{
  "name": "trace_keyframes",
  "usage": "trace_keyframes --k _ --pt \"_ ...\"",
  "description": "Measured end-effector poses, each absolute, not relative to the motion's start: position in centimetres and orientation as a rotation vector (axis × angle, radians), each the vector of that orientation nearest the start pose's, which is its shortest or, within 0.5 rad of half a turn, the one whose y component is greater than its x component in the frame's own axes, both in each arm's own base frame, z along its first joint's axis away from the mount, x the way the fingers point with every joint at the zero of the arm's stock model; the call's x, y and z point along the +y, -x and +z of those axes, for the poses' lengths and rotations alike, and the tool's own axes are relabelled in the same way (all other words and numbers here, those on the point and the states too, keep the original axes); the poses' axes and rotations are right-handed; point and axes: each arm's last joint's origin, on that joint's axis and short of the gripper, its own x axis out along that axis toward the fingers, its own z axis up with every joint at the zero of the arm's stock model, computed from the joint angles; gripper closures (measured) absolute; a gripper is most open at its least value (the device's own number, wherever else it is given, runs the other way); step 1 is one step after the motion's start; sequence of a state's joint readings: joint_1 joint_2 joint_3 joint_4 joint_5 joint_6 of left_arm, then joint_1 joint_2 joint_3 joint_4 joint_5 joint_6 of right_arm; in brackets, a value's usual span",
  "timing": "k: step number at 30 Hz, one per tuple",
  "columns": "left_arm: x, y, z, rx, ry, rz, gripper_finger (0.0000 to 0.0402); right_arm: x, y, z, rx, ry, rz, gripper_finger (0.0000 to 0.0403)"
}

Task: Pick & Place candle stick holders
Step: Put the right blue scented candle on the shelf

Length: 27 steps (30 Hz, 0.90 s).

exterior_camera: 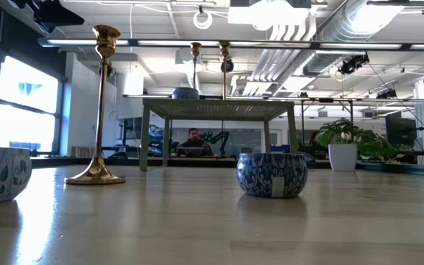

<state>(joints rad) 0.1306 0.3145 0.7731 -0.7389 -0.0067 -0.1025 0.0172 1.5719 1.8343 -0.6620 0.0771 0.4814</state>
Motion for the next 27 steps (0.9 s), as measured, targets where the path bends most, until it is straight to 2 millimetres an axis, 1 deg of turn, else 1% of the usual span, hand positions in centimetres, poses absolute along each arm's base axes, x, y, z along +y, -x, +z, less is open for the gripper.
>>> trace_keyframes --k 3,6,9,13,17,22,27 --pt "0.73 -5.45 32.06 0.273 0.119 0.15 0.0073 0.24 -32.93 44.95 0.39 -0.393 -0.199 0.0171" --pt "0.74 -5.45 32.06 0.273 0.119 0.151 0.0073 0.48 -32.89 44.89 0.398 -0.338 -0.206 0.0171" --pt "0.74 -5.43 32.0 0.28 0.119 0.153 0.0073 0.67 -32.89 44.9 0.394 -0.336 -0.216 0.0171" --pt "0.73 -5.36 31.77 0.304 0.12 0.155 0.0073 0.81 -32.9 44.89 0.406 -0.316 -0.167 0.0171" --pt "0.73 -5.34 31.73 0.311 0.101 0.152 0.0073 0.79 -32.89 44.88 0.406 -0.316 -0.17 0.0166" --pt "0.74 -5.34 31.74 0.309 0.099 0.155 0.0073 0.75 -32.87 44.85 0.409 -0.294 -0.183 0.0135" --pt "0.74 -5.34 31.72 0.311 0.098 0.156 0.0073 0.74 -32.78 44.65 0.433 -0.267 -0.181 0.0084"
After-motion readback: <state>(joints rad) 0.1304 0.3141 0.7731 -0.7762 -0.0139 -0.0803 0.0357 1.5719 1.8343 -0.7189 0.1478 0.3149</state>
